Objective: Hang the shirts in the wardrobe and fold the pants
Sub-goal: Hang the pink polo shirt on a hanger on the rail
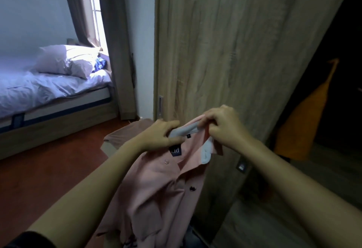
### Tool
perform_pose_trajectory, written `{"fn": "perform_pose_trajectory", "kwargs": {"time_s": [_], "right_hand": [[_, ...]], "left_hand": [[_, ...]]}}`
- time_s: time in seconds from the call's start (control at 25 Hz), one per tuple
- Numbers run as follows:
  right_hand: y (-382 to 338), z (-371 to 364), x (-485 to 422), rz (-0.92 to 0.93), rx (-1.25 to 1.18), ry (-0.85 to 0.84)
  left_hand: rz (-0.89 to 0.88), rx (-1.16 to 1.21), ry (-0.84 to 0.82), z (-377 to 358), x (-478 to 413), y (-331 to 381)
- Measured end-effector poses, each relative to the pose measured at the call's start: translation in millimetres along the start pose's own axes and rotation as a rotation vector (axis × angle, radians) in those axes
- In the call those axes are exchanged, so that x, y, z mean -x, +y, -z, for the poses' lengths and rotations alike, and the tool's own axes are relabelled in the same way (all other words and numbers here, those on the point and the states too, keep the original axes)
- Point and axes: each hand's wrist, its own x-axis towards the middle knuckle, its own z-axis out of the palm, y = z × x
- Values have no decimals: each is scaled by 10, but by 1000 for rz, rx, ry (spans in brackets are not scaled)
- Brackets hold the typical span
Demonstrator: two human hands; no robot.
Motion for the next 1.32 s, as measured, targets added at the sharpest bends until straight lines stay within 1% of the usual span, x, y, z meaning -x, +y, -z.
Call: {"fn": "perform_pose_trajectory", "kwargs": {"time_s": [0.04,0.08,0.2,0.24,0.28,0.32,0.36,0.4,0.44,0.48,0.52,0.56,0.6,0.64,0.72,0.76,0.8,0.88,0.92,0.96,1.0,1.08,1.16,1.2,1.24,1.32], "right_hand": [[24,139,121,-53,26,48],[55,257,251,-87,55,87],[243,583,618,-167,133,146],[349,697,735,-205,167,159],[461,803,852,-234,224,165],[569,892,973,-238,300,155],[676,954,1107,-223,388,109],[763,973,1248,-213,471,20],[818,960,1400,-237,525,-112],[850,945,1553,-288,549,-246],[884,959,1677,-344,543,-332],[907,1009,1763,-384,509,-351],[933,1088,1820,-420,472,-312],[967,1175,1853,-449,447,-220],[1034,1336,1896,-498,440,25],[1056,1389,1920,-520,447,89],[1067,1410,1948,-553,451,91],[1072,1347,2028,-659,435,-50],[1082,1339,2074,-702,421,-118],[1097,1371,2112,-738,394,-144],[1118,1449,2135,-763,351,-143],[1240,1675,2174,-791,302,-92],[1420,1934,2252,-810,210,-60],[1492,2031,2303,-798,135,-83],[1546,2098,2346,-781,63,-108],[1671,2214,2413,-783,-25,-80]], "left_hand": [[-31,-11,23,-70,-8,88],[-37,-11,4,-147,-11,148],[-5,-55,-174,-316,-54,218],[-6,-65,-193,-292,-104,268],[-4,-67,-152,-225,-180,335],[-9,-49,-51,-142,-270,414],[-24,-1,59,-71,-356,507],[-33,54,122,-45,-444,579],[-47,74,108,-58,-515,659],[-56,42,21,-129,-563,747],[-71,-40,-101,-233,-604,799],[-95,-118,-175,-324,-643,836],[-106,-169,-177,-372,-693,892],[-113,-187,-118,-351,-761,955],[-134,-116,-9,-276,-870,1088],[-152,-80,-16,-279,-890,1178],[-183,-77,-64,-319,-887,1261],[-219,-146,-185,-528,-916,1313],[-198,-184,-218,-620,-964,1332],[-155,-203,-211,-669,-1035,1355],[-119,-195,-169,-677,-1114,1394],[-129,-43,-125,-674,-1258,1541],[-187,275,-194,-708,-1311,1772],[-194,410,-219,-738,-1316,1883],[-180,495,-225,-776,-1334,1976],[-141,565,-229,-910,-1449,2150]]}}
